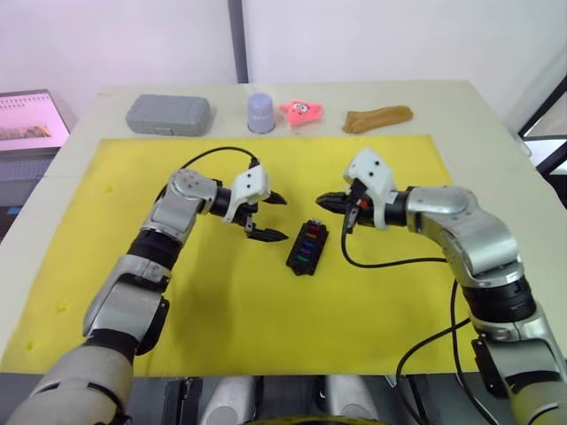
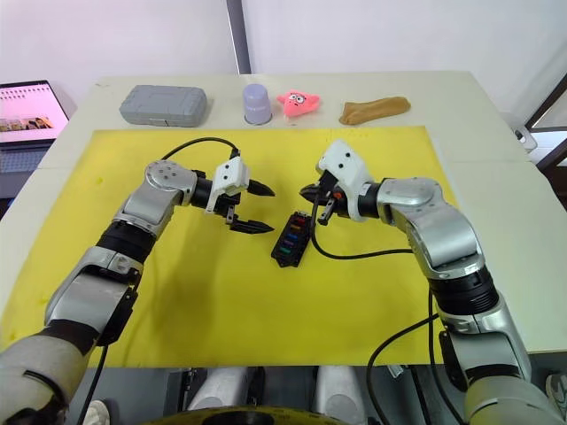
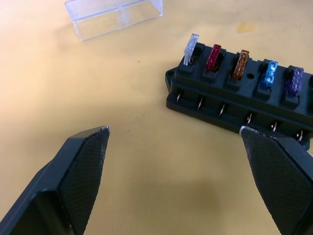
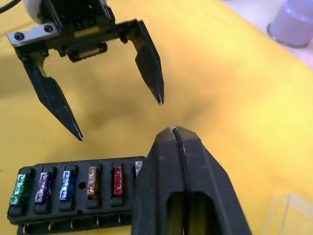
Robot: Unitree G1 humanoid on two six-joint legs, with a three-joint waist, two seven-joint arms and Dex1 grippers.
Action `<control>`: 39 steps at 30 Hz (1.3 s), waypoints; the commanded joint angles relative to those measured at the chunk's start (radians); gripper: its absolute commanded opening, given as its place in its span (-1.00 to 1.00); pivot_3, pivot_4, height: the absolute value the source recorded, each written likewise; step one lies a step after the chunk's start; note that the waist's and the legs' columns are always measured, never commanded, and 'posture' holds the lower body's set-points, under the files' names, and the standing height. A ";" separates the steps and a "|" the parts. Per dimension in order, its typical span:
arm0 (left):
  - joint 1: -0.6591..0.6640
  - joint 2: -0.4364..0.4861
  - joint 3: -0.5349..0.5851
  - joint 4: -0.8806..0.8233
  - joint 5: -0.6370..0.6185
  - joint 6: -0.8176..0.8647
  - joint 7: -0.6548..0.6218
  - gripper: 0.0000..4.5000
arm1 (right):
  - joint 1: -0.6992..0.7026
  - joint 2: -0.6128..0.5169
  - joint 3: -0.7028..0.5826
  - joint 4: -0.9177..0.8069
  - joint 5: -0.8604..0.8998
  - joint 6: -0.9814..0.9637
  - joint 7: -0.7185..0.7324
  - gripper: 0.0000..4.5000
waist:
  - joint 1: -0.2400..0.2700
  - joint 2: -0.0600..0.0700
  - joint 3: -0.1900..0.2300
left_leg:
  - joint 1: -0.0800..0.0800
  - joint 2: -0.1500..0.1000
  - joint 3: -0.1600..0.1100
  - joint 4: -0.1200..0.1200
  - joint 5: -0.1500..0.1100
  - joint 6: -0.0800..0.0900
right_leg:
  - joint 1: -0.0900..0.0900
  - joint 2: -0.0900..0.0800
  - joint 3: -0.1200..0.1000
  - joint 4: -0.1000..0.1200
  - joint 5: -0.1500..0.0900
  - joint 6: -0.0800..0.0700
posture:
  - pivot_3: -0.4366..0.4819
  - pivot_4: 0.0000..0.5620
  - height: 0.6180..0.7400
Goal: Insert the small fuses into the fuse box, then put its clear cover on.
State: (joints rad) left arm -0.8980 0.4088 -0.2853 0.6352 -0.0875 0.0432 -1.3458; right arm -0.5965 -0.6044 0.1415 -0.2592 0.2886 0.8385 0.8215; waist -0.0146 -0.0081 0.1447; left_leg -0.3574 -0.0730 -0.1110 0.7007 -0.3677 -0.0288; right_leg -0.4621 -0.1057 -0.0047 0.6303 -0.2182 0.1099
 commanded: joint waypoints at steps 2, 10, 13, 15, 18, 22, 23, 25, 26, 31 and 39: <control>-0.006 0.003 0.026 -0.036 -0.011 0.005 0.003 1.00 | 0.029 0.005 -0.031 -0.027 0.037 -0.004 -0.005 -0.99 | 0.000 0.000 0.000 | 0.000 0.000 0.000 0.000 0.000 0.000 | 0.000 0.000 0.000 0.000 0.000 0.000 | -0.05 -0.47 1.00; -0.006 0.004 0.027 -0.038 -0.010 0.005 0.002 1.00 | 0.053 0.027 -0.063 -0.018 0.105 0.010 -0.016 -0.99 | -0.001 0.000 0.000 | 0.000 0.000 0.000 0.000 0.000 0.000 | 0.000 0.000 0.000 0.000 0.000 0.000 | -0.05 -0.47 1.00; -0.007 0.003 0.027 -0.037 -0.010 0.006 0.002 1.00 | 0.065 0.033 -0.053 -0.005 0.105 0.004 -0.018 -0.99 | 0.000 0.000 0.000 | 0.000 0.000 0.000 0.000 0.000 0.000 | 0.000 0.000 0.000 0.000 0.000 0.000 | -0.05 -0.47 1.00; -0.007 0.004 0.028 -0.038 -0.010 0.007 0.001 1.00 | 0.070 0.036 -0.049 -0.004 0.111 0.007 -0.015 -0.99 | -0.001 0.000 0.000 | 0.000 0.000 0.000 0.000 0.000 0.000 | 0.000 0.000 0.000 0.000 0.000 0.000 | -0.05 -0.47 1.00; -0.007 0.004 0.028 -0.038 -0.009 0.008 0.002 1.00 | 0.086 0.032 -0.021 0.017 0.088 -0.008 -0.010 -0.99 | -0.002 0.000 0.000 | 0.000 0.000 0.000 0.000 0.000 0.000 | 0.000 0.000 0.000 0.000 0.000 0.000 | -0.05 -0.47 1.00; -0.006 0.005 0.028 -0.040 -0.008 0.009 0.004 1.00 | 0.104 0.016 0.014 0.067 0.059 -0.018 -0.006 -0.99 | -0.001 0.000 0.000 | 0.001 0.000 0.000 0.000 0.000 0.000 | 0.001 0.000 0.000 0.000 0.000 0.000 | -0.05 -0.47 1.00; -0.006 0.006 0.028 -0.041 -0.007 0.009 0.004 1.00 | 0.107 0.011 0.019 0.070 0.059 -0.013 -0.001 -0.99 | -0.001 0.000 0.000 | 0.001 0.000 0.000 0.000 0.000 0.000 | 0.001 0.000 0.000 0.000 0.000 0.000 | -0.05 -0.47 1.00; -0.005 0.006 0.028 -0.042 -0.007 0.010 0.005 1.00 | 0.112 0.003 0.027 0.068 0.061 -0.009 0.007 -0.99 | -0.001 0.000 0.000 | 0.002 0.000 0.000 0.000 0.000 0.000 | 0.001 0.000 0.000 0.000 0.000 0.000 | -0.05 -0.47 1.00; -0.005 0.007 0.028 -0.042 -0.007 0.010 0.006 1.00 | 0.112 -0.002 0.032 0.069 0.062 0.005 0.008 -0.99 | 0.000 0.000 0.000 | 0.002 0.000 0.000 0.000 0.000 0.000 | 0.002 0.000 0.000 0.000 0.000 0.000 | -0.05 -0.47 1.00; -0.006 0.006 0.029 -0.040 -0.007 0.010 0.008 1.00 | 0.098 -0.006 0.022 0.070 0.073 0.018 0.008 -0.99 | 0.001 0.000 0.000 | 0.002 0.000 -0.001 0.000 0.000 0.000 | 0.002 0.000 0.000 0.000 0.000 0.000 | -0.05 -0.47 1.00; -0.011 -0.002 0.027 -0.032 -0.006 0.005 0.011 1.00 | 0.023 0.000 0.015 0.108 0.077 0.060 -0.009 -0.99 | 0.001 0.000 0.000 | 0.002 0.000 -0.001 0.000 0.000 0.000 | 0.002 0.000 0.000 0.000 0.000 0.000 | -0.05 -0.47 1.00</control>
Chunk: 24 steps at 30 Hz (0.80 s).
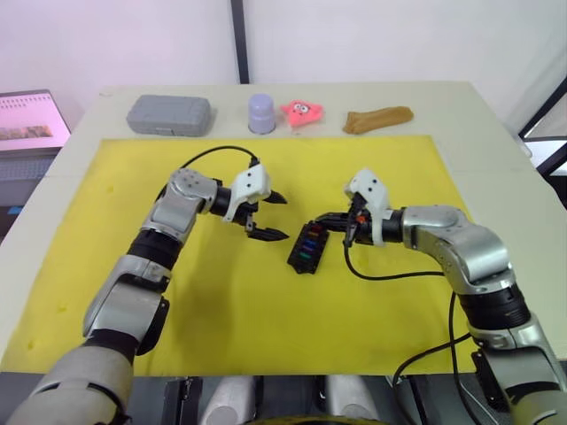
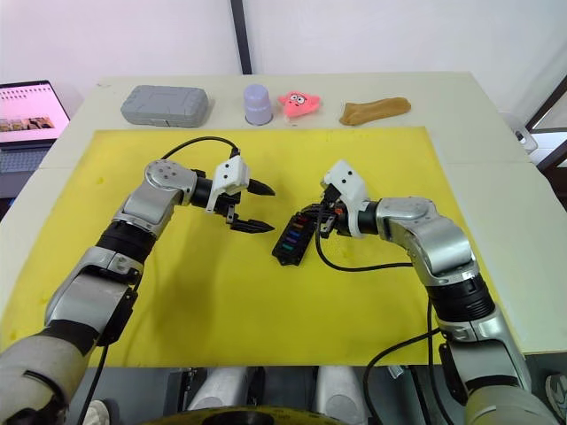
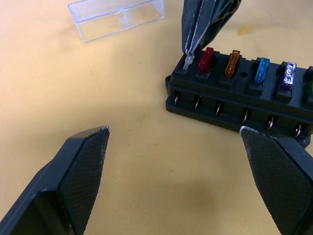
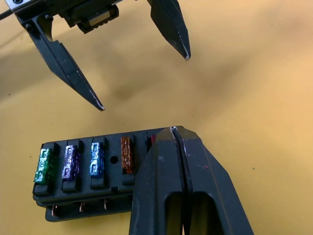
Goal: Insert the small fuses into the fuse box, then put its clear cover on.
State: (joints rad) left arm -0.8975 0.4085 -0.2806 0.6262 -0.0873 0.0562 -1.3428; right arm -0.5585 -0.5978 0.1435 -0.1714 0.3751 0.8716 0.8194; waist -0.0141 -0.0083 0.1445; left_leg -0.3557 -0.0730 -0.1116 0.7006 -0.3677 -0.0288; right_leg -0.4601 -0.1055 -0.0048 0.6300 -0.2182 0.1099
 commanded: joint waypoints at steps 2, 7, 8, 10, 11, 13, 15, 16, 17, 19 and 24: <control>-0.012 -0.004 0.022 -0.024 -0.005 -0.008 0.009 1.00 | -0.026 -0.011 0.028 0.034 -0.019 0.037 -0.005 -0.99 | 0.000 0.000 0.000 | 0.000 0.000 0.000 0.000 0.000 0.000 | 0.000 0.000 0.000 0.000 0.000 0.000 | -0.05 -0.47 1.00; 0.002 0.000 0.021 -0.047 -0.009 -0.003 0.007 1.00 | -0.057 -0.008 0.045 0.054 -0.023 0.060 -0.006 -0.99 | -0.001 0.000 0.000 | 0.000 0.000 0.000 0.000 0.000 0.000 | 0.000 0.000 0.000 0.000 0.000 0.000 | -0.05 -0.47 1.00; 0.005 0.003 0.021 -0.051 -0.009 -0.003 0.006 1.00 | -0.058 -0.013 0.052 0.048 -0.022 0.065 0.000 -0.99 | -0.001 0.000 0.000 | 0.000 0.000 0.000 0.000 0.000 0.000 | 0.000 0.000 0.000 0.000 0.000 0.000 | -0.05 -0.47 1.00; 0.009 0.005 0.021 -0.056 -0.009 -0.001 0.005 1.00 | -0.055 -0.021 0.065 0.038 -0.021 0.074 0.008 -0.99 | -0.001 0.000 0.000 | 0.000 0.000 0.000 0.000 0.000 0.000 | 0.000 0.000 0.000 0.000 0.000 0.000 | -0.05 -0.47 1.00; 0.010 0.006 0.022 -0.057 -0.009 0.000 0.005 1.00 | -0.054 -0.023 0.068 0.035 -0.020 0.079 0.010 -0.99 | -0.001 0.000 0.000 | 0.000 0.000 0.000 0.000 0.000 0.000 | 0.000 0.000 0.000 0.000 0.000 0.000 | -0.05 -0.47 1.00; 0.011 0.006 0.022 -0.059 -0.008 0.001 0.007 1.00 | -0.043 -0.029 0.064 0.009 0.000 0.088 0.026 -0.99 | -0.001 0.000 0.000 | 0.000 0.000 0.000 0.000 0.000 0.000 | 0.000 0.000 0.000 0.000 0.000 0.000 | -0.05 -0.47 1.00; 0.011 0.007 0.023 -0.060 -0.008 0.003 0.008 1.00 | -0.035 -0.033 0.052 -0.023 0.030 0.110 0.043 -0.99 | 0.000 0.000 0.000 | 0.000 0.000 0.000 0.000 0.000 0.000 | 0.000 0.000 0.000 0.000 0.000 0.000 | -0.05 -0.47 1.00; 0.011 0.007 0.023 -0.059 -0.008 0.003 0.008 1.00 | -0.034 -0.038 0.058 -0.033 0.031 0.120 0.046 -0.99 | -0.001 0.000 0.000 | 0.000 0.000 0.000 0.000 0.000 0.000 | 0.000 0.000 0.000 0.000 0.000 0.000 | -0.05 -0.47 1.00; 0.010 0.008 0.023 -0.058 -0.008 0.003 0.008 1.00 | -0.033 -0.044 0.069 -0.039 0.026 0.129 0.045 -0.99 | 0.000 0.000 0.000 | 0.000 0.000 0.000 0.000 0.000 0.000 | 0.000 0.000 0.000 0.000 0.000 0.000 | -0.05 -0.47 1.00; 0.010 0.008 0.022 -0.057 -0.008 0.002 0.008 1.00 | -0.028 -0.055 0.095 -0.039 0.008 0.136 0.038 -0.99 | 0.001 0.000 0.000 | 0.000 0.000 0.000 0.000 0.000 0.000 | 0.000 0.000 0.000 0.000 0.000 0.000 | -0.05 -0.47 1.00; 0.006 0.006 0.022 -0.052 -0.008 0.000 0.008 1.00 | -0.021 -0.049 0.106 0.004 -0.024 0.130 0.004 -0.99 | 0.001 0.000 0.000 | 0.000 0.000 0.000 0.000 0.000 0.000 | 0.000 0.000 0.000 0.000 0.000 0.000 | -0.05 -0.47 1.00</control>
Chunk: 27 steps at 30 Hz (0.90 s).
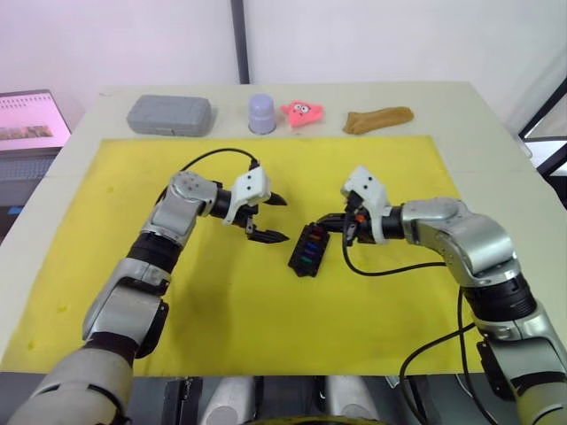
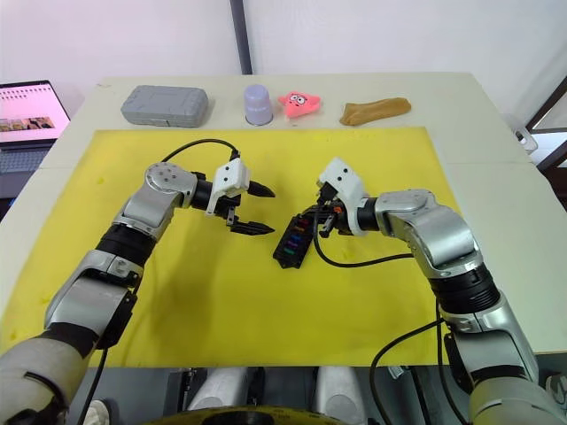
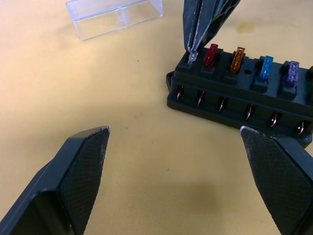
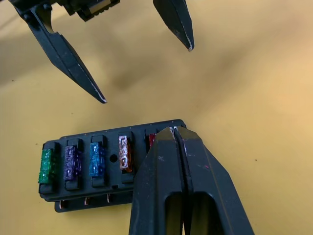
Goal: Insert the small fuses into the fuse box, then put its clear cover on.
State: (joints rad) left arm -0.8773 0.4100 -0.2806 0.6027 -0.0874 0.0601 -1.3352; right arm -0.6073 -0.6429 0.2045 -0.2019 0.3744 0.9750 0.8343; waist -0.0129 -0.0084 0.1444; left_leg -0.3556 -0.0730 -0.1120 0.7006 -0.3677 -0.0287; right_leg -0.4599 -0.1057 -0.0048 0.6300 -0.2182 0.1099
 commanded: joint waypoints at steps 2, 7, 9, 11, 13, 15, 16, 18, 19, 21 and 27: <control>-0.015 0.005 0.021 -0.027 -0.007 -0.005 -0.001 1.00 | 0.026 -0.001 0.036 0.053 -0.031 0.014 -0.022 -0.99 | 0.001 0.000 0.000 | 0.000 0.000 0.000 0.000 0.000 0.000 | 0.000 0.000 0.000 0.000 0.000 0.000 | -0.05 -0.47 1.00; -0.015 0.005 0.021 -0.026 -0.007 -0.006 -0.001 1.00 | 0.019 -0.002 0.035 0.065 -0.030 0.024 -0.032 -0.99 | 0.001 0.000 0.000 | 0.000 0.000 0.000 0.000 0.000 0.000 | 0.000 0.000 0.000 0.000 0.000 0.000 | -0.05 -0.47 1.00; -0.016 0.004 0.021 -0.026 -0.006 -0.007 0.000 1.00 | 0.029 -0.002 0.046 0.051 -0.025 0.034 -0.031 -0.99 | 0.001 0.000 0.000 | 0.000 0.000 0.000 0.000 0.000 0.000 | 0.000 0.000 0.000 0.000 0.000 0.000 | -0.05 -0.47 1.00; -0.017 0.003 0.020 -0.026 -0.006 -0.007 0.001 1.00 | 0.036 0.000 0.052 0.038 -0.019 0.045 -0.032 -0.99 | 0.001 0.000 0.000 | 0.000 0.000 0.000 0.000 0.000 0.000 | 0.000 0.000 0.000 0.000 0.000 0.000 | -0.05 -0.47 1.00; -0.017 0.003 0.020 -0.027 -0.006 -0.007 0.001 1.00 | 0.044 0.007 0.059 0.020 -0.013 0.066 -0.041 -0.99 | 0.001 0.000 0.000 | 0.000 0.000 0.000 0.000 0.000 0.000 | 0.000 0.000 0.000 0.000 0.000 0.000 | -0.05 -0.47 1.00; -0.016 0.003 0.020 -0.027 -0.006 -0.008 0.001 1.00 | 0.050 0.011 0.061 0.004 -0.008 0.078 -0.047 -0.99 | 0.000 0.000 0.000 | 0.000 0.000 0.000 0.000 0.000 0.000 | 0.000 0.000 0.000 0.000 0.000 0.000 | -0.05 -0.47 1.00; -0.016 0.003 0.020 -0.027 -0.006 -0.007 0.001 1.00 | 0.050 0.012 0.060 0.001 -0.006 0.082 -0.049 -0.99 | 0.000 0.000 0.000 | 0.000 0.000 0.000 0.000 0.000 0.000 | 0.000 0.000 0.000 0.000 0.000 0.000 | -0.05 -0.47 1.00; -0.015 0.002 0.018 -0.028 -0.005 -0.007 0.000 1.00 | 0.047 0.010 0.062 0.001 -0.013 0.089 -0.057 -0.99 | 0.000 0.000 0.000 | 0.000 0.000 0.000 0.000 0.000 0.000 | 0.000 0.000 0.000 0.000 0.000 0.000 | -0.05 -0.47 1.00; -0.015 0.002 0.018 -0.029 -0.005 -0.007 -0.001 1.00 | 0.044 0.009 0.063 0.003 -0.016 0.092 -0.062 -0.99 | 0.000 0.000 0.000 | 0.000 0.000 0.000 0.000 0.000 0.000 | 0.000 0.000 0.000 0.000 0.000 0.000 | -0.05 -0.47 1.00; -0.015 0.002 0.017 -0.028 -0.005 -0.007 -0.002 1.00 | 0.037 0.006 0.067 0.014 -0.025 0.101 -0.073 -0.99 | 0.000 0.000 0.000 | 0.000 0.000 0.000 0.000 0.000 0.000 | 0.000 0.000 0.000 0.000 0.000 0.000 | -0.05 -0.47 1.00; -0.016 0.000 0.016 -0.028 -0.004 -0.009 0.000 1.00 | 0.055 0.007 0.104 0.017 -0.037 0.119 -0.098 -0.99 | 0.001 -0.001 -0.001 | 0.001 0.000 0.000 0.000 0.000 0.000 | 0.001 0.000 0.000 0.000 0.000 0.000 | -0.05 -0.47 1.00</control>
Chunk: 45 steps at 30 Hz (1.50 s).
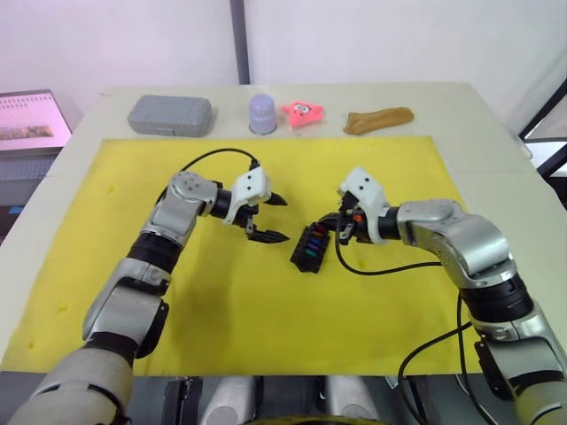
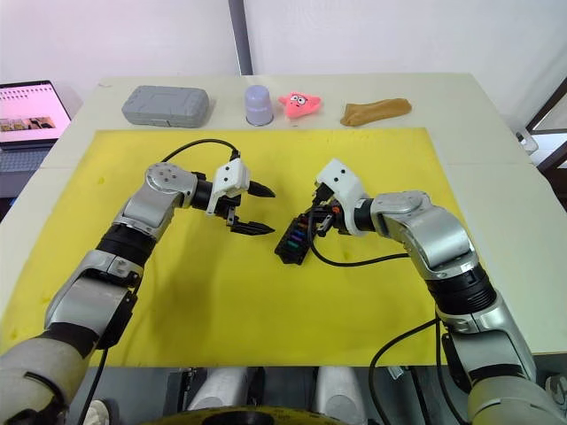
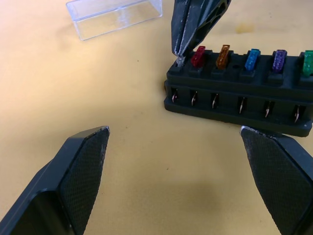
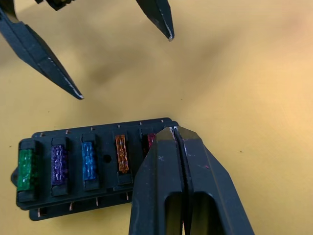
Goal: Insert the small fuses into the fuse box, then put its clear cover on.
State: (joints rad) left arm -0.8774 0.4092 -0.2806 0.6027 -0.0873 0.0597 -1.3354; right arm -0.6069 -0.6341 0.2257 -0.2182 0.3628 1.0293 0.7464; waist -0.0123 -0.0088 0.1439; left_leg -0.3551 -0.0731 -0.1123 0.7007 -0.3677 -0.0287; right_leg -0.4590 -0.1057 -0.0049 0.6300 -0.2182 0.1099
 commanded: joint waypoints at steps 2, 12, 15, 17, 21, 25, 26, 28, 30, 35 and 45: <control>-0.016 0.000 0.016 -0.029 -0.004 -0.008 0.001 1.00 | 0.063 0.000 0.090 0.031 -0.027 0.066 -0.015 -0.99 | 0.000 -0.001 -0.001 | 0.000 0.000 0.000 0.000 0.000 0.000 | 0.000 0.000 0.000 0.000 0.000 0.000 | -0.05 -0.47 1.00; -0.012 0.003 0.016 -0.035 -0.004 -0.007 -0.001 1.00 | 0.069 -0.015 0.139 0.018 -0.052 0.070 -0.021 -0.99 | 0.000 -0.002 -0.002 | 0.001 0.000 -0.001 0.000 0.000 0.000 | 0.001 0.000 0.000 0.000 0.000 0.000 | -0.05 -0.47 1.00; -0.009 0.004 0.015 -0.038 -0.004 -0.008 -0.003 1.00 | 0.071 -0.014 0.138 0.003 -0.055 0.068 -0.021 -0.99 | 0.001 -0.002 -0.003 | 0.001 0.000 -0.001 0.000 0.000 0.000 | 0.002 0.000 0.000 0.000 0.000 0.000 | -0.05 -0.47 1.00; -0.009 0.003 0.015 -0.036 -0.004 -0.009 -0.003 1.00 | 0.059 0.000 0.095 0.001 -0.042 0.059 -0.023 -0.99 | 0.001 -0.002 -0.003 | 0.001 0.000 -0.001 0.000 0.000 0.000 | 0.002 0.000 0.000 0.000 0.000 0.000 | -0.05 -0.47 1.00; -0.009 0.004 0.017 -0.038 -0.006 -0.007 -0.003 1.00 | 0.019 0.031 -0.028 -0.017 0.026 0.061 -0.015 -0.99 | -0.001 -0.002 -0.003 | 0.001 0.000 -0.001 0.000 0.000 0.000 | 0.002 0.000 0.000 0.000 0.000 0.000 | -0.05 -0.47 1.00; -0.003 0.011 0.022 -0.053 -0.013 -0.002 -0.008 1.00 | -0.009 0.039 -0.123 -0.064 0.105 0.107 -0.005 -0.99 | -0.001 -0.001 -0.003 | 0.000 0.000 -0.001 0.000 0.000 0.000 | 0.000 0.000 0.000 0.000 0.000 0.000 | -0.05 -0.47 1.00; -0.001 0.013 0.024 -0.058 -0.015 0.001 -0.009 1.00 | -0.016 0.042 -0.145 -0.075 0.127 0.123 -0.003 -0.99 | -0.001 -0.001 -0.003 | -0.001 0.000 -0.001 0.000 0.000 0.000 | -0.001 0.000 0.000 0.000 0.000 0.000 | -0.05 -0.47 1.00; 0.007 0.017 0.029 -0.077 -0.025 0.012 -0.015 1.00 | -0.026 0.046 -0.186 -0.102 0.172 0.151 -0.001 -0.99 | -0.001 -0.001 -0.002 | -0.001 0.000 -0.001 0.000 0.000 0.000 | -0.001 0.000 0.000 0.000 0.000 0.000 | -0.05 -0.47 1.00; 0.018 0.023 0.036 -0.102 -0.038 0.031 -0.022 1.00 | -0.035 0.050 -0.222 -0.125 0.213 0.181 -0.005 -0.99 | -0.002 -0.001 -0.002 | -0.001 0.000 -0.001 0.000 0.000 0.000 | -0.001 0.000 0.000 0.000 0.000 0.000 | -0.05 -0.47 1.00; 0.050 0.056 0.059 -0.185 -0.067 0.085 -0.032 1.00 | -0.045 0.038 -0.275 -0.165 0.277 0.213 -0.018 -0.99 | -0.002 -0.001 -0.002 | -0.001 0.001 -0.001 0.000 0.000 0.000 | -0.002 0.000 0.000 0.000 0.000 0.000 | -0.05 -0.47 1.00; 0.215 0.212 0.140 -0.480 -0.157 0.267 -0.001 1.00 | 0.114 -0.216 -0.262 -0.252 0.174 -0.029 0.049 -0.99 | 0.003 0.000 -0.001 | -0.001 0.001 0.000 0.000 0.000 0.000 | -0.001 -0.001 0.000 0.000 0.000 0.000 | -0.05 -0.47 1.00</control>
State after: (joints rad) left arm -0.6554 0.6159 -0.1643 0.1707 -0.2232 0.3121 -1.3535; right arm -0.4894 -0.8337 -0.0086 -0.4357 0.5408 1.0435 0.7863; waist -0.0089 -0.0091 0.1425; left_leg -0.3565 -0.0726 -0.1122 0.7004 -0.3677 -0.0286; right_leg -0.4599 -0.1062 -0.0048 0.6296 -0.2182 0.1099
